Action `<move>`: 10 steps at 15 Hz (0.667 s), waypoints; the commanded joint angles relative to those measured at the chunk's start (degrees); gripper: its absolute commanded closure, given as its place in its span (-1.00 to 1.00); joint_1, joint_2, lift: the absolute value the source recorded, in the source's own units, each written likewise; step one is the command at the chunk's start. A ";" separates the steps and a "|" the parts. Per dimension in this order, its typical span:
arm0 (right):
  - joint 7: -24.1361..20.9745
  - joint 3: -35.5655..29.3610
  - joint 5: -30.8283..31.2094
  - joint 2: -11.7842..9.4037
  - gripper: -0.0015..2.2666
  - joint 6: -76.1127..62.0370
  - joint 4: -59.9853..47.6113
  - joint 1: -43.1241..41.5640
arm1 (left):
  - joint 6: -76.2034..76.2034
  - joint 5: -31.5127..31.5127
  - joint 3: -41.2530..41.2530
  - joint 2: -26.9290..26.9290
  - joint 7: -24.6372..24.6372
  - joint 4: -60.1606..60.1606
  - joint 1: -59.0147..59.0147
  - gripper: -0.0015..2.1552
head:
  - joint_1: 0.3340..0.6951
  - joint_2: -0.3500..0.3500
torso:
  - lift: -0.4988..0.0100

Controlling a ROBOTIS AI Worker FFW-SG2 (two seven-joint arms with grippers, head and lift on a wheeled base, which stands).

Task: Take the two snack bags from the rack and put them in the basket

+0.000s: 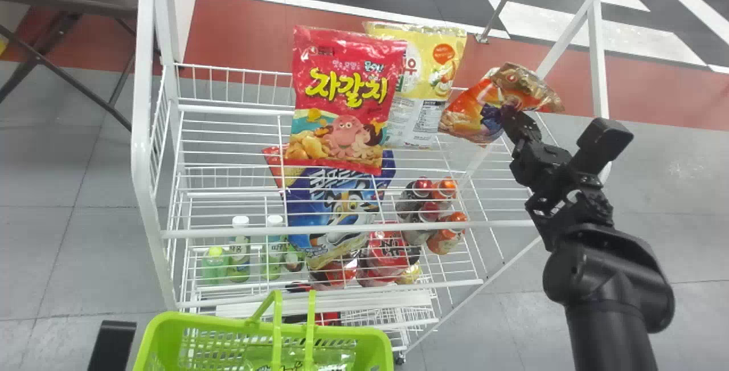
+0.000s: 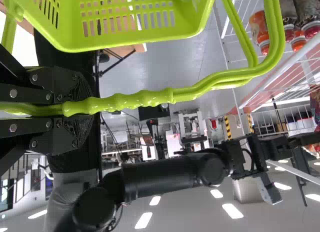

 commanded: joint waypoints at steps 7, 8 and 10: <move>-1.06 -4.47 -2.56 1.80 0.89 17.62 -30.20 16.57 | 0.07 0.04 -0.12 -0.15 -0.52 -2.45 1.32 0.37 | 1.00 -1.00 | 0.93; -2.47 -5.44 -2.56 2.15 0.89 20.26 -32.48 18.15 | 0.07 0.04 -0.39 -0.15 -0.43 -2.53 1.40 0.37 | 1.00 -1.00 | 0.93; -3.79 -7.28 -2.65 2.06 0.89 22.02 -34.24 20.35 | 0.07 0.04 -0.74 -0.15 -0.43 -2.97 2.02 0.37 | 1.00 -1.00 | 0.93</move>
